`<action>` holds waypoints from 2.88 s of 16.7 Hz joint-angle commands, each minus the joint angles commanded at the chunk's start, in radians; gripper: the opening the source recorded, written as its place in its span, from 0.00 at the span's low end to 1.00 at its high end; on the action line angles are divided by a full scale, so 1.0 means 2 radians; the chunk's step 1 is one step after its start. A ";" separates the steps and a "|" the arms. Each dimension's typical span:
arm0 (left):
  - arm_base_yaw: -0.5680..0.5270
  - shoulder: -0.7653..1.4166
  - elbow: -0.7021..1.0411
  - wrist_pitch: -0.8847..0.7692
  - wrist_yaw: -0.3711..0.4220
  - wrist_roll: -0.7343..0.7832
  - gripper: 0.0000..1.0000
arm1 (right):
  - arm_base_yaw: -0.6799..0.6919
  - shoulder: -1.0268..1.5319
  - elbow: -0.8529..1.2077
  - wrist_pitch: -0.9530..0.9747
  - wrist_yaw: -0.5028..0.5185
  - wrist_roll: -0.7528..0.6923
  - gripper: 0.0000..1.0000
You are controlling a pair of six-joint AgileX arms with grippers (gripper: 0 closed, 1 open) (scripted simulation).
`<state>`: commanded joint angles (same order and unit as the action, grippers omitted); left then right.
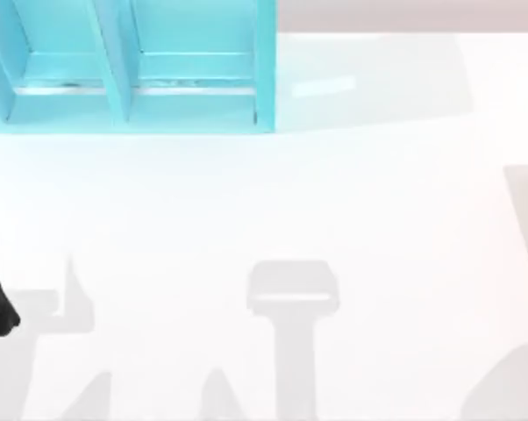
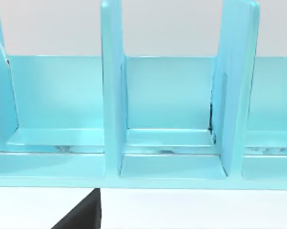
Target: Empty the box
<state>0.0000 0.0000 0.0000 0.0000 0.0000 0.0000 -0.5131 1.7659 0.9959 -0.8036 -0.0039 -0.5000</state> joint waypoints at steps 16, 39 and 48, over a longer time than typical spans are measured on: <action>0.000 0.000 0.000 0.000 0.000 0.000 1.00 | -0.022 -0.045 0.083 -0.035 -0.011 0.016 0.00; 0.000 0.000 0.000 0.000 0.000 0.000 1.00 | 0.044 -0.048 0.194 -0.254 -0.011 0.052 0.00; 0.000 0.000 0.000 0.000 0.000 0.000 1.00 | 0.379 0.010 0.174 -0.176 -0.009 0.394 0.00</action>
<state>0.0000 0.0000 0.0000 0.0000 0.0000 0.0000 0.2441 1.7861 1.3448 -1.1565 -0.0226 0.2885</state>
